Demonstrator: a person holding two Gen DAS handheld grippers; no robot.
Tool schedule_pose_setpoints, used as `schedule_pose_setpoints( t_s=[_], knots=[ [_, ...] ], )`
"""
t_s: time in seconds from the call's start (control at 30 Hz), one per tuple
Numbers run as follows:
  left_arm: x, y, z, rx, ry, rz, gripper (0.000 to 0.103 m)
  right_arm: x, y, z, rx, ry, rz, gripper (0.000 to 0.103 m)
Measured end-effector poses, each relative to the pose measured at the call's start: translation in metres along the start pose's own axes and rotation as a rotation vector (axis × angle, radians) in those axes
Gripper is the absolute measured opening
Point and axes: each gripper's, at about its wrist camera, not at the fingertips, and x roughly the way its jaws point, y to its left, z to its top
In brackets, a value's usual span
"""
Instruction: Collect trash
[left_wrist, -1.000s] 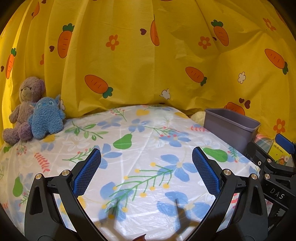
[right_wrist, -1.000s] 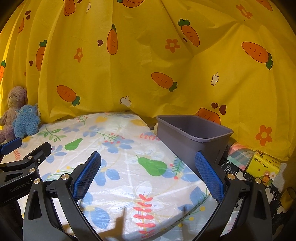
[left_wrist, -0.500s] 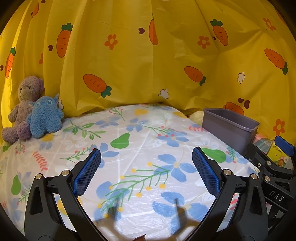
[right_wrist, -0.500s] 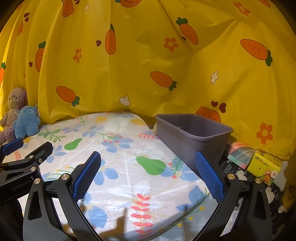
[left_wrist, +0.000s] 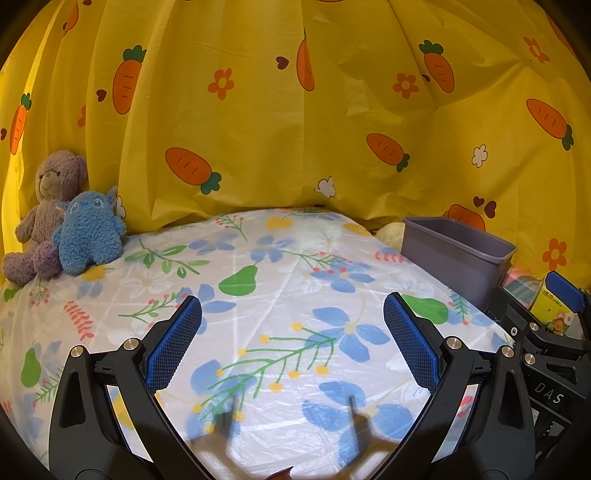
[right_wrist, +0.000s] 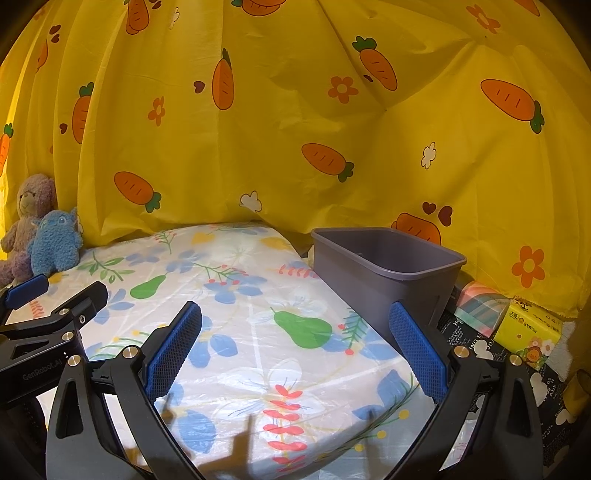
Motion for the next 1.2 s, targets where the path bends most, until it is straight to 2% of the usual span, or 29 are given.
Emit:
schedule_pose_setpoints(
  t_s=[1.2],
  knots=[
    [-0.0018,-0.002,-0.0002,-0.007,-0.001,-0.002,0.097,-0.0018,0.0002,-0.001,0.005,-0.001,-0.001,0.098]
  ],
)
